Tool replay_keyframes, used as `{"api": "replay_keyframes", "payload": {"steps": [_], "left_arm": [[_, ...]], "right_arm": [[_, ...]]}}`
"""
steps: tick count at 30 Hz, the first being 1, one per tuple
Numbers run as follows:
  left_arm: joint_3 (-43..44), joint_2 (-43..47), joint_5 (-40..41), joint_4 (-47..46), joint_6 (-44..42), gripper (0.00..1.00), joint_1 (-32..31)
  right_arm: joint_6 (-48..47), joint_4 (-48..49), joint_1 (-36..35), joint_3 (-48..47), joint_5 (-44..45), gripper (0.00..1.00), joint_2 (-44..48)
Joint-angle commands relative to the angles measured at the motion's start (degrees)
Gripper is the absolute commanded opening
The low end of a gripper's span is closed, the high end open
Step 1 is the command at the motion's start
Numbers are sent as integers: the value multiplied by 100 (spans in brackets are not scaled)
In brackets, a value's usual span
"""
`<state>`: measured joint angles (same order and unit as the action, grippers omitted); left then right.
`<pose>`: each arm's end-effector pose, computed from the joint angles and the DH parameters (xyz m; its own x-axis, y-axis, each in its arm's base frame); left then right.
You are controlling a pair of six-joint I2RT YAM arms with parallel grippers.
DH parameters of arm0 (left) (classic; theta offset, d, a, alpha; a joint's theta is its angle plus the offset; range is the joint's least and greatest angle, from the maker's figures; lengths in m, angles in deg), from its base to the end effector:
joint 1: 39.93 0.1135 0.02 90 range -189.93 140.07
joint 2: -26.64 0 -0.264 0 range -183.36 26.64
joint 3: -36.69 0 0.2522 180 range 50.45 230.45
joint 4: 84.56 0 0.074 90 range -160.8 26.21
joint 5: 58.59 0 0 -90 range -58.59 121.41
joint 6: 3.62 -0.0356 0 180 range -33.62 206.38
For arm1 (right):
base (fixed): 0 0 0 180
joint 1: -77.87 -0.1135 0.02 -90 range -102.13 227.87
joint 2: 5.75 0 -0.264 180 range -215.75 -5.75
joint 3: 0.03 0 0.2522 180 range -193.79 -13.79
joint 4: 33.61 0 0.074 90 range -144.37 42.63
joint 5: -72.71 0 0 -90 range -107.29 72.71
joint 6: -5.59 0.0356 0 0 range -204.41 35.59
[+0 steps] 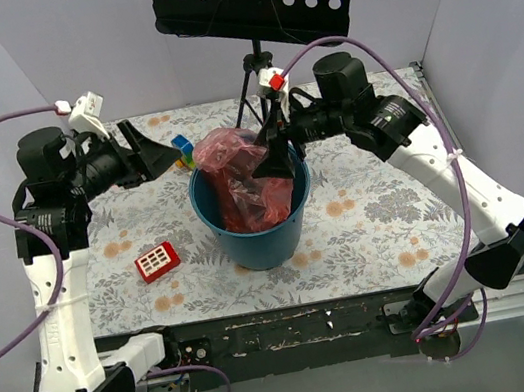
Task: Put the trash bags into the trash bin
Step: Place the trash bag in the trash bin.
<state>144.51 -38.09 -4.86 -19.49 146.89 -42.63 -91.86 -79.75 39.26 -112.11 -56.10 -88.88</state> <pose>0.1855 -0.0298 0.4861 -0.6941 -0.6698 -0.2638 -0.0370 0.3991 -0.9162 0.2254 0.2086 0.4676 -0.1053 -0.2134 -0.9713 -0.9760 0.2094 0.0598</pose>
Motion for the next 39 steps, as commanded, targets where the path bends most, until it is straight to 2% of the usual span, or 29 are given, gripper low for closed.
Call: {"api": "replay_keyframes", "payload": {"steps": [1, 6, 8, 10, 13, 15, 18, 21, 24, 28, 33, 35, 38, 39], "left_arm": [[-335, 311, -513, 11, 66, 65, 76], [-608, 575, -407, -226, 22, 65, 103], [-713, 654, -433, -305, 5, 64, 120], [-792, 733, -573, -428, -91, 63, 190], [-907, 918, -994, -560, -293, 57, 261], [-960, 1023, -1372, -622, -373, 55, 261], [-715, 1094, -1707, -351, -540, 54, 435], [-188, 1033, -1410, 263, -803, 56, 446], [383, 927, -1172, 905, -1032, 61, 446], [631, 970, -1646, 1478, -1243, 63, 446], [183, 1454, -523, 2004, -1480, 59, 463], [104, 1507, -390, 2304, -1674, 58, 455], [77, 1683, -3, 2314, -1463, 55, 455], [129, 1674, 23, 2331, -1472, 55, 455]], "right_arm": [[-134, -5, -173, 50, 284, 82, -10], [-328, 83, -322, 103, 1330, 76, -80], [-345, -13, -349, -63, 1297, 54, -220], [-250, -180, -454, -414, 1279, 2, -396], [241, -50, -612, -845, 798, 1, -598], [934, 248, -691, -1249, 358, 1, -809], [1762, 644, -928, -1812, 339, 1, -1195], [2001, 961, -1209, -2094, 225, 1, -1538], [2115, 1356, -1368, -1972, 110, 1, -1785], [2580, 1656, -1447, -1673, 977, 1, -1926], [2871, 1814, -1842, -1707, 2034, 1, -2119], [2906, 1849, -2053, -1752, 2219, 1, -2224], [2801, 1656, -2291, -1796, 2386, 1, -2444], [2801, 1673, -2317, -1700, 2395, 6, -2479]]}}
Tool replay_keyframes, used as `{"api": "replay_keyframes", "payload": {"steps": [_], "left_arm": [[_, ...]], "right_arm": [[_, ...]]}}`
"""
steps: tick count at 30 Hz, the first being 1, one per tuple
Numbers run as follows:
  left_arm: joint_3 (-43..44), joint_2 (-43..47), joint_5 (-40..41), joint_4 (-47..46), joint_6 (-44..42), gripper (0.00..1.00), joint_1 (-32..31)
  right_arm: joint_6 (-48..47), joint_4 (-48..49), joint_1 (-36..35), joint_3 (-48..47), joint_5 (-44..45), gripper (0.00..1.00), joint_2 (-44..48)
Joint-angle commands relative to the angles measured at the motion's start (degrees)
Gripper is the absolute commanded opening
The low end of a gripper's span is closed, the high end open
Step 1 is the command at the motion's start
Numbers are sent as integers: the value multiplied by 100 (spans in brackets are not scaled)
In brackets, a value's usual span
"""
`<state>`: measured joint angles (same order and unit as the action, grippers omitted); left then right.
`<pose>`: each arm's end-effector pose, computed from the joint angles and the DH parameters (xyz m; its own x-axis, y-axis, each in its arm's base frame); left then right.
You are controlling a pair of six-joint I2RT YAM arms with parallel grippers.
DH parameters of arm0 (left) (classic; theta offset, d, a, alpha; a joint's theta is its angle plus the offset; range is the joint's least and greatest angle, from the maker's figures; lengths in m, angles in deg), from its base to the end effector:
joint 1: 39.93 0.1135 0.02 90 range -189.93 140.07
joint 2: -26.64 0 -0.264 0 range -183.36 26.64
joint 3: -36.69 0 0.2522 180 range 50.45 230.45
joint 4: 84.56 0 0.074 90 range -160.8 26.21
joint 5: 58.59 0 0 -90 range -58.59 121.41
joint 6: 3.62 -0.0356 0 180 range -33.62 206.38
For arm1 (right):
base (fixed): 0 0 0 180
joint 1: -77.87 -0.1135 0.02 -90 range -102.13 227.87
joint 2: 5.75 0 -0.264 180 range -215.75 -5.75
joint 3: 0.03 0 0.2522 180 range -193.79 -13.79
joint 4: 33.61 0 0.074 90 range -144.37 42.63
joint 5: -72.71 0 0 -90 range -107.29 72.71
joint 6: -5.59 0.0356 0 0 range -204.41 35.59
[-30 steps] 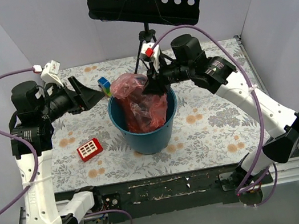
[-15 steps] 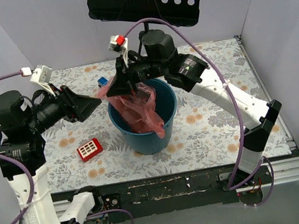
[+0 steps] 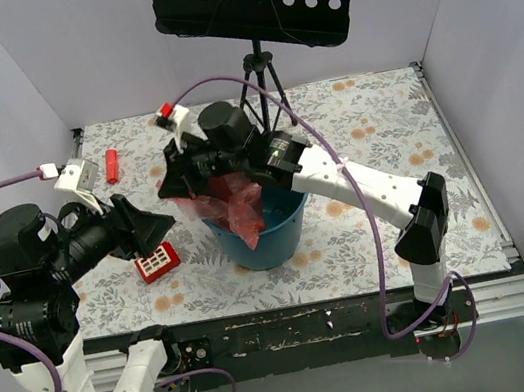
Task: Put the trash bags into the trash bin
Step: Place the trash bag in the trash bin.
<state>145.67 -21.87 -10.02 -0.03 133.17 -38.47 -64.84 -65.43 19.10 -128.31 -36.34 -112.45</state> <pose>0.0619 -0.0220 0.4896 -0.7054 -0.5646 -0.4286 0.1034 0.5161 -0.8502 0.2163 0.3791 0.4400 -0.4134 -0.0711 -0.9078 -0.8876 0.2539 0.3843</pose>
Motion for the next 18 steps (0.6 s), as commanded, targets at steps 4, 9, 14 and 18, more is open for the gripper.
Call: {"api": "replay_keyframes", "payload": {"steps": [4, 9, 14, 18], "left_arm": [[155, -18, 1057, 263, -20, 55, 48], [-73, -9, 2295, -211, 181, 61, 48], [-574, -219, 2151, -642, 384, 72, 48], [-1048, -492, 421, -1160, 778, 76, 188]], "right_arm": [[-417, -90, -294, -61, 17, 58, -351], [-1375, -540, 48, -142, -1003, 82, -28], [-2807, -917, 207, -53, -1329, 85, 675], [-3302, -1050, 207, -114, -1496, 86, 1088]]}}
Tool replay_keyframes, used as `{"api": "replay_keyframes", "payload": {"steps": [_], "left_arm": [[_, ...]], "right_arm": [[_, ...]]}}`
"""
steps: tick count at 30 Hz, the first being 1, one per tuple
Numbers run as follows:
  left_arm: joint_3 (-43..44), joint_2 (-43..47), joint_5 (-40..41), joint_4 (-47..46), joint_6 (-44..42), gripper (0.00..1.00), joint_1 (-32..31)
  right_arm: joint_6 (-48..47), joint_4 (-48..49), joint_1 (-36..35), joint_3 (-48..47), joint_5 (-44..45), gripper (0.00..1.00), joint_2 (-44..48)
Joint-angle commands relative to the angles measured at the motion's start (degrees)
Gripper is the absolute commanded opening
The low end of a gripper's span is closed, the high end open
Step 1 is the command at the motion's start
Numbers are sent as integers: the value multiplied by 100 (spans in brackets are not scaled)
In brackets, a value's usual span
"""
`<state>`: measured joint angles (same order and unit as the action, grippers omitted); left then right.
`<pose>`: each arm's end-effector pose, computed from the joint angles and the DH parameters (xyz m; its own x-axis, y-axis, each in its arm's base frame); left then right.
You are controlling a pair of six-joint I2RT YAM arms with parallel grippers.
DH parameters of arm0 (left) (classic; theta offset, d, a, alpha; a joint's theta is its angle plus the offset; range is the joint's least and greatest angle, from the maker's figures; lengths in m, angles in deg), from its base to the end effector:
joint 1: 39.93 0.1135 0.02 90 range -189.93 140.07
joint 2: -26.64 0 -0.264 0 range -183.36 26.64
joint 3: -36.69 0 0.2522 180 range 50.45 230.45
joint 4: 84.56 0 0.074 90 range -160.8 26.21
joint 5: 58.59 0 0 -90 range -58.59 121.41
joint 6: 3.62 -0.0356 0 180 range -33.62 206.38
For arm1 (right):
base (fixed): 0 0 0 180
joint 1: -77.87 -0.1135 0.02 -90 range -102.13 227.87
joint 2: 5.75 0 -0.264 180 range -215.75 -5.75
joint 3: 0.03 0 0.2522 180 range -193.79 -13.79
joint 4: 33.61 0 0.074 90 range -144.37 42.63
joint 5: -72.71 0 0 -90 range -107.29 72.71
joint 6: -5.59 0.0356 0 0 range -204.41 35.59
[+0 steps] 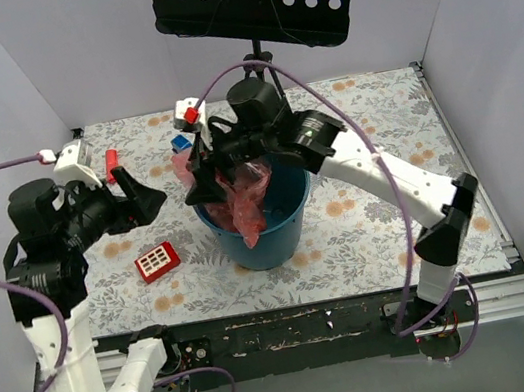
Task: Put the trash bags into the trash bin
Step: Place the trash bag in the trash bin.
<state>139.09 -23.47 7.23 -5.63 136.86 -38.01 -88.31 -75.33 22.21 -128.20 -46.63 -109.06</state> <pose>0.1006 -0.0112 0.4678 -0.5439 -0.7223 -0.4271 -0.1323 0.5764 -0.8064 0.2170 0.3485 0.4460 -0.0963 -0.2460 -0.9645 -0.9932 0.0880 0.0767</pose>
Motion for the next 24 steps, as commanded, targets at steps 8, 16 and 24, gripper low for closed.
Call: {"api": "replay_keyframes", "payload": {"steps": [8, 16, 24], "left_arm": [[-524, -825, -2881, -1646, 1033, 82, 354], [267, -1220, -2848, -998, 1210, 86, 354], [654, -2011, -3021, -663, 1184, 80, 354]], "right_arm": [[-569, 615, 256, 375, -28, 86, 1444], [-1673, -173, 1452, 410, 658, 86, 1366], [-2484, -500, 1523, 1183, 306, 86, 1322]]}}
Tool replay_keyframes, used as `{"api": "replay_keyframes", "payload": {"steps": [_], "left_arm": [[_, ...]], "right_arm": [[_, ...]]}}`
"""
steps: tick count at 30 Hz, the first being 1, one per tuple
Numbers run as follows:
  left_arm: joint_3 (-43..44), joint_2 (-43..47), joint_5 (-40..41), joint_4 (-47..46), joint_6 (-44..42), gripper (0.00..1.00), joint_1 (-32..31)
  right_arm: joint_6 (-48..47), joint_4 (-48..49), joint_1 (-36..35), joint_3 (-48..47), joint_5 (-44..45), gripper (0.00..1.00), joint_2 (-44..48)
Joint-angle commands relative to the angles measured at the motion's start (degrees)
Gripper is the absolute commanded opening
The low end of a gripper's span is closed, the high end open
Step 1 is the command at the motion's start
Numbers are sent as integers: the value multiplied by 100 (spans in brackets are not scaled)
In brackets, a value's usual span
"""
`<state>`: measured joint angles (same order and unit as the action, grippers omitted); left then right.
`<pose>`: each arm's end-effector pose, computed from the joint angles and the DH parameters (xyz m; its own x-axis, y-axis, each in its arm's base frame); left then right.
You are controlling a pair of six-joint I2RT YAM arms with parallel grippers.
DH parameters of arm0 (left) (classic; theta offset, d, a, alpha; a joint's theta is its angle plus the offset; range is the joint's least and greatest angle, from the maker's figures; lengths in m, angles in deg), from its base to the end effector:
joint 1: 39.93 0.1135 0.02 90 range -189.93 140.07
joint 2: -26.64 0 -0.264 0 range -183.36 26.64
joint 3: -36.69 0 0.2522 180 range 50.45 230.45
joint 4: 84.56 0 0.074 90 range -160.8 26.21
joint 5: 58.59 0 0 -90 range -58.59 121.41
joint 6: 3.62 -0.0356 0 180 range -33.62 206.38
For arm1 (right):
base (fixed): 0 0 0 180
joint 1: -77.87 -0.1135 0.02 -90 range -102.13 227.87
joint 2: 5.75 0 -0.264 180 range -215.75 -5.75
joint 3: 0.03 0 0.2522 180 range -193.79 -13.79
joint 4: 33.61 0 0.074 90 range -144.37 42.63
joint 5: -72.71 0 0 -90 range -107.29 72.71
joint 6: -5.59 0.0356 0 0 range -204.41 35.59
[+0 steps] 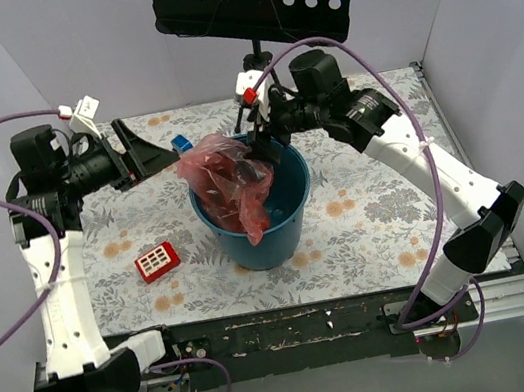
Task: Put the trash bags into the trash bin
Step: Place the trash bag in the trash bin.
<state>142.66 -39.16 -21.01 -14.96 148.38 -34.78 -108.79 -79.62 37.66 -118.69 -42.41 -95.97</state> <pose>0.1896 -0.0112 0.4700 -0.7884 -0.6117 -0.0651 -0.1351 0.2753 -0.9518 0.2530 0.2337 0.4655 0.1589 -0.3551 -0.9212 -0.9091 0.3114 -0.2768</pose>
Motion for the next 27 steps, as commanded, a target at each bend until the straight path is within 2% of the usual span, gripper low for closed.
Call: {"api": "replay_keyframes", "payload": {"steps": [1, 8, 14, 17, 19, 22, 23, 25, 27], "left_arm": [[385, -556, -259, 314, -20, 77, 30], [992, -1128, -321, 648, -293, 72, -312], [809, -1181, -40, 982, -557, 66, -1032], [668, -1146, 345, 1114, -671, 62, -1288], [562, -1119, 539, 1123, -741, 54, -1297], [579, -1154, 515, 1009, -847, 32, -1297], [649, -1180, 383, 956, -899, 24, -1297], [825, -1224, 102, 947, -1145, 1, -1297], [1018, -1260, 83, 1087, -1496, 0, -1297]], "right_arm": [[-392, 51, -22, 364, 50, 85, 39], [-436, 842, -22, 936, 465, 78, 118], [-199, 1107, -40, 920, 140, 60, -48], [3, 1124, -49, 752, 34, 47, -110], [126, 1151, -58, 708, -10, 35, -119], [223, 1142, -58, 673, 69, 8, -119], [267, 1159, -58, 647, 174, 1, -119], [477, 1142, -5, 507, 455, 1, -102], [758, 1063, 126, 270, 456, 1, -84]]}}
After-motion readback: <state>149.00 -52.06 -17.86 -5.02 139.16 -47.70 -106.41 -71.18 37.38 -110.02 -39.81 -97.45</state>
